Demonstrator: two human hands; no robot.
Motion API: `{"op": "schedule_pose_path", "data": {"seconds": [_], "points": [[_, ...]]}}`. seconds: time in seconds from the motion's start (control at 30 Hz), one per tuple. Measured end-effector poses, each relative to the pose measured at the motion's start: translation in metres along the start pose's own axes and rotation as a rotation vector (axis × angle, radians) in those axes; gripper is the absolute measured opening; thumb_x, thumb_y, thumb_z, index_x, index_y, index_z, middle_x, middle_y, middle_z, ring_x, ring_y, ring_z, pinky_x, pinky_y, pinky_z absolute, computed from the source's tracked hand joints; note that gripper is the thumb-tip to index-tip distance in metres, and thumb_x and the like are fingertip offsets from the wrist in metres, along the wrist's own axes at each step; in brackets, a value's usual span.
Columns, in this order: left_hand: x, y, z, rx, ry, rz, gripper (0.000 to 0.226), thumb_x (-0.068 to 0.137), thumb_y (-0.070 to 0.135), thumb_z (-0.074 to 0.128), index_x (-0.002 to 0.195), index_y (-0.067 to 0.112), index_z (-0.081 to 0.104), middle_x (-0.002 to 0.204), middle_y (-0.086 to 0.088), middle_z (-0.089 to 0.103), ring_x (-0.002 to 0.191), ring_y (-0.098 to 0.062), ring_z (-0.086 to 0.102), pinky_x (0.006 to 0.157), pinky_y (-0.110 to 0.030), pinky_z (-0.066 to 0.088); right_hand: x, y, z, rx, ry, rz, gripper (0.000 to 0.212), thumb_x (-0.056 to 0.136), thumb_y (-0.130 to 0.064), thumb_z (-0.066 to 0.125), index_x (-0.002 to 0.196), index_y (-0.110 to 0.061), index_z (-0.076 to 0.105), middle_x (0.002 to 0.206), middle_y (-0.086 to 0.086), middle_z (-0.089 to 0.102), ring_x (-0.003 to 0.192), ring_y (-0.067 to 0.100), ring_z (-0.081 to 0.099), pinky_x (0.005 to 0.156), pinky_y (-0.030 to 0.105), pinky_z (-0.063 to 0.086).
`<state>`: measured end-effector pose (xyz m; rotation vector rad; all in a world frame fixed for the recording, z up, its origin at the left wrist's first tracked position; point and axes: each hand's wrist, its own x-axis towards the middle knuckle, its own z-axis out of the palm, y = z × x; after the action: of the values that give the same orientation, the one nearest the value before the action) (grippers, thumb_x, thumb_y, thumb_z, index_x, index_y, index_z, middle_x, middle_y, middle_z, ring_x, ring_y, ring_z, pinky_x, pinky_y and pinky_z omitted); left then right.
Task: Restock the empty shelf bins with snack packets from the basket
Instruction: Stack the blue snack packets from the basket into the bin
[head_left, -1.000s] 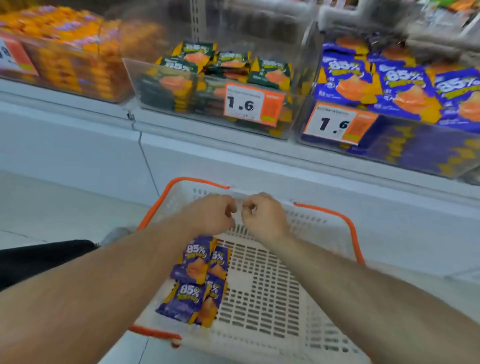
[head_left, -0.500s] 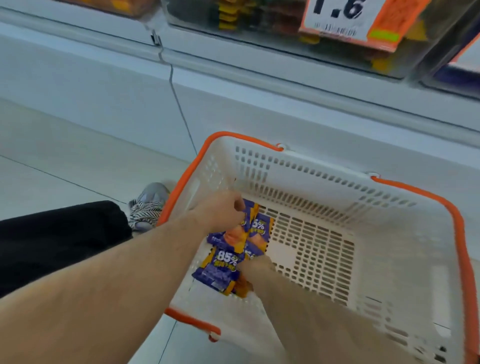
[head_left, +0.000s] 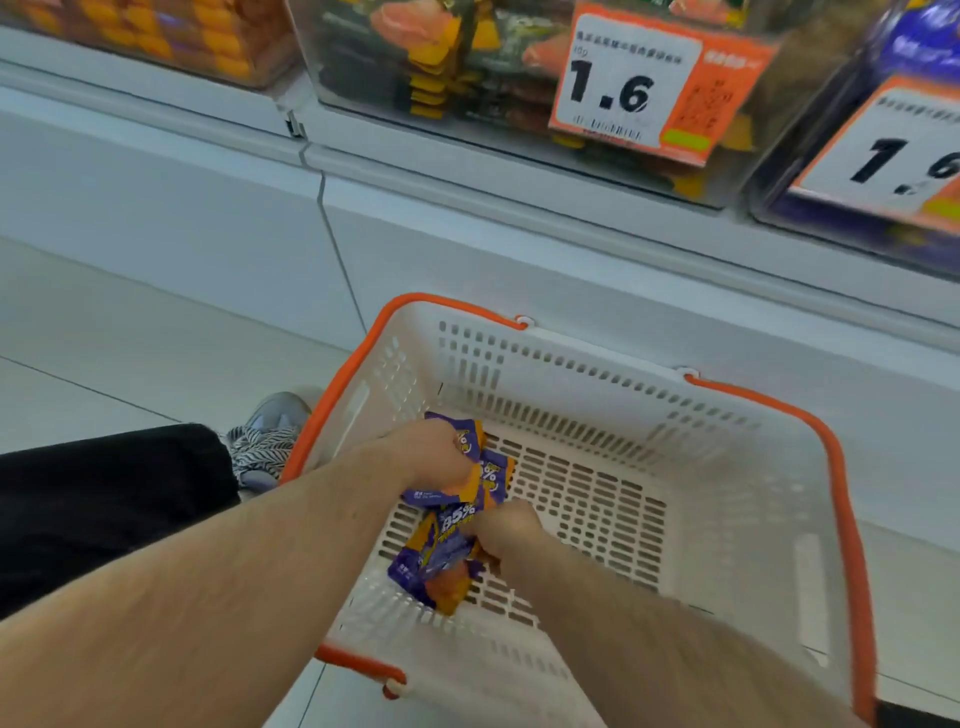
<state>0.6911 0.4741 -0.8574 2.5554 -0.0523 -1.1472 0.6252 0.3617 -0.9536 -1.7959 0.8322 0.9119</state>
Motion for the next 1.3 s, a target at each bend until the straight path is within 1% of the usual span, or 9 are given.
{"op": "schedule_pose_path", "data": {"seconds": [0.1,0.23,0.37,0.47,0.6,0.77,0.93,1.17,1.3], "points": [[-0.015,0.02,0.0,-0.094,-0.074,-0.07,0.041,0.1,0.035,0.043,0.066,0.013,0.04,0.063,-0.005,0.04,0.051,-0.015,0.036,0.047,-0.023,0.036,-0.031,-0.016,-0.037,-0.016,0.181,-0.18,0.028,0.085,-0.013,0.063,0.063,-0.012,0.045,0.055,0.004,0.043,0.051,0.019,0.04,0.049,0.026,0.031],[-0.037,0.047,0.0,-0.661,-0.247,-0.098,0.074,0.084,0.072,0.048,0.127,0.012,0.056,0.13,-0.02,0.057,0.094,-0.03,0.063,0.095,-0.051,0.049,-0.091,-0.034,-0.075,-0.232,0.384,-0.537,0.021,0.087,-0.017,0.057,0.067,-0.021,0.056,0.066,0.0,0.058,0.065,0.021,0.055,0.051,0.028,0.035],[-0.057,0.082,-0.001,-1.127,-0.034,0.063,0.035,0.097,0.039,0.052,0.092,0.007,0.063,0.083,-0.013,0.062,0.074,-0.025,0.056,0.075,-0.038,0.052,-0.129,-0.039,-0.096,-0.328,0.447,-0.813,0.008,0.081,-0.012,0.058,0.086,-0.016,0.064,0.089,0.008,0.065,0.084,0.027,0.06,0.066,0.035,0.047],[-0.066,0.097,-0.003,-1.268,0.154,0.109,0.018,0.094,0.013,0.056,0.1,-0.002,0.064,0.072,-0.014,0.064,0.064,-0.025,0.059,0.062,-0.034,0.051,-0.152,-0.033,-0.119,-0.451,0.519,-0.892,0.032,0.077,-0.028,0.068,0.109,-0.03,0.067,0.106,-0.001,0.056,0.103,0.016,0.051,0.087,0.027,0.044],[-0.096,0.115,-0.02,-1.28,0.117,0.312,0.012,0.094,0.008,0.058,0.1,0.006,0.067,0.087,-0.014,0.073,0.071,-0.025,0.068,0.07,-0.042,0.06,-0.192,-0.029,-0.174,-0.354,0.697,-0.871,0.034,0.075,-0.024,0.07,0.108,-0.032,0.065,0.111,-0.002,0.051,0.104,0.015,0.053,0.096,0.028,0.044],[-0.124,0.147,-0.047,-1.2,-0.02,0.52,0.011,0.095,0.011,0.056,0.098,0.012,0.067,0.09,-0.01,0.075,0.073,-0.02,0.071,0.068,-0.036,0.059,-0.243,-0.036,-0.226,-0.006,0.465,-0.885,0.024,0.089,0.004,0.059,0.092,-0.02,0.055,0.081,0.002,0.062,0.058,0.003,0.064,0.056,0.016,0.048],[-0.142,0.189,-0.071,-1.078,0.038,0.641,0.01,0.095,0.013,0.058,0.101,0.014,0.066,0.089,-0.007,0.075,0.077,-0.021,0.07,0.072,-0.037,0.057,-0.257,-0.039,-0.255,0.234,0.477,-0.888,0.038,0.089,0.007,0.058,0.092,-0.031,0.064,0.098,0.0,0.063,0.073,0.018,0.062,0.052,0.024,0.052],[-0.143,0.265,-0.119,-0.778,0.516,0.861,0.011,0.092,0.032,0.064,0.094,0.021,0.063,0.089,0.002,0.072,0.076,-0.012,0.065,0.065,-0.028,0.05,-0.286,-0.065,-0.327,0.627,0.52,-0.902,0.034,0.091,0.006,0.055,0.111,-0.019,0.068,0.109,0.004,0.066,0.067,0.015,0.055,0.043,0.018,0.039],[-0.119,0.293,-0.142,-0.347,0.944,0.895,0.023,0.089,0.036,0.065,0.108,0.023,0.062,0.104,0.005,0.056,0.091,-0.011,0.053,0.078,-0.027,0.042,-0.293,-0.087,-0.383,0.692,0.668,-0.898,0.037,0.092,0.008,0.052,0.114,-0.017,0.068,0.081,0.002,0.064,0.049,0.011,0.045,0.04,0.017,0.037]]}}
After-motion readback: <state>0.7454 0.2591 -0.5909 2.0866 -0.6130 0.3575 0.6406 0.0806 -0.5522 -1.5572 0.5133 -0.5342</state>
